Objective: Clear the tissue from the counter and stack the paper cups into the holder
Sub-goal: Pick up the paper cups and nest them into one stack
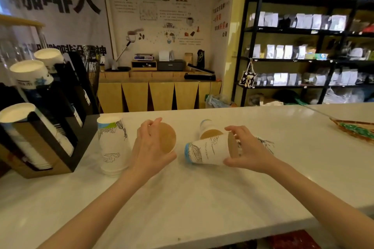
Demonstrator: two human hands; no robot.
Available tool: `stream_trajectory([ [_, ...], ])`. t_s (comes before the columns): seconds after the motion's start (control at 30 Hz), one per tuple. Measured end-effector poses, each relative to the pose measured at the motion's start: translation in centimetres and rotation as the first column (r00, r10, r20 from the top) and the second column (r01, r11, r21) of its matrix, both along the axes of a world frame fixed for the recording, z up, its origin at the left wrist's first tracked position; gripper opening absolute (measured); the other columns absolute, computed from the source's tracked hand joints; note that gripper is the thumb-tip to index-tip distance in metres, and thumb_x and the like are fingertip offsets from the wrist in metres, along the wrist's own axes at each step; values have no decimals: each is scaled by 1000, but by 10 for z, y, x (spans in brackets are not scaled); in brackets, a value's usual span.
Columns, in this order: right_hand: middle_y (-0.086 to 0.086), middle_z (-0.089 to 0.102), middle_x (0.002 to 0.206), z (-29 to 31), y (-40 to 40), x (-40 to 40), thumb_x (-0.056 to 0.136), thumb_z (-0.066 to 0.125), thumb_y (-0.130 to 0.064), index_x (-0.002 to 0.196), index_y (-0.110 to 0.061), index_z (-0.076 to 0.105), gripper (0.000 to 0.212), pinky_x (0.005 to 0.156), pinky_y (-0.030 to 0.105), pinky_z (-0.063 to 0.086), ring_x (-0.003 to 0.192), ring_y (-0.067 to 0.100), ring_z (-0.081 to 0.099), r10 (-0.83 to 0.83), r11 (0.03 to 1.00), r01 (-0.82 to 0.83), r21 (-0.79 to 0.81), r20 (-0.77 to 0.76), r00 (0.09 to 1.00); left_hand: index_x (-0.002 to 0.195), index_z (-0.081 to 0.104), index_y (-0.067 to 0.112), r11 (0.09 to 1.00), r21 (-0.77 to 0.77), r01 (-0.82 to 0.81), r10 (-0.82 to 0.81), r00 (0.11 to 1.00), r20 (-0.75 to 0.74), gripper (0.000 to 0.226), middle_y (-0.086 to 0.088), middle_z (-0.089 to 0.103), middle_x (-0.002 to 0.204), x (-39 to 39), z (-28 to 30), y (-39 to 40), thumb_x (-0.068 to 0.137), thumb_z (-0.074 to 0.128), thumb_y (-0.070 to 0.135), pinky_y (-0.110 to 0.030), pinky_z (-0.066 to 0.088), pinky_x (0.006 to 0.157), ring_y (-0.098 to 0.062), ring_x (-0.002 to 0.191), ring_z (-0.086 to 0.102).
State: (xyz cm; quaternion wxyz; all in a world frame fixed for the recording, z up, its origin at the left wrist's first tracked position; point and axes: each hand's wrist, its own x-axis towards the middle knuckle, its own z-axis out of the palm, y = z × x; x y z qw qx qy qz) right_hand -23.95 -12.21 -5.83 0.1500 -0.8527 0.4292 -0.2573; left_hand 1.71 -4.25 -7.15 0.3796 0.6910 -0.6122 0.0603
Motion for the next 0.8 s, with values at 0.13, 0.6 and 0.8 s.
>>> stream_trajectory([
  [0.13,-6,45,115,30,-11,3,66,77,-27,125,-28,41,69,85,36,52,104,18,52,40,997,-55,52,250,967,139,16,25,997,-41,67,-74,977,-201,95,-7,29,141,-6,28,-5,65,75,32,-40,34,102,-24,127,30],
  [0.6,-4,56,115,143,-25,55,78,66,-37,129,-19,44,59,82,31,53,101,13,58,125,989,-146,-24,666,735,137,21,34,987,-66,147,-159,843,-513,103,2,41,137,-13,23,-7,54,83,36,-40,44,98,-12,117,41],
  [0.8,-6,50,125,139,-5,103,69,74,-39,129,-24,42,71,89,34,49,111,16,51,268,962,-259,-84,445,854,137,18,36,976,-83,203,-213,785,-582,112,4,40,139,-12,21,-7,49,85,34,-37,48,94,-18,120,47],
])
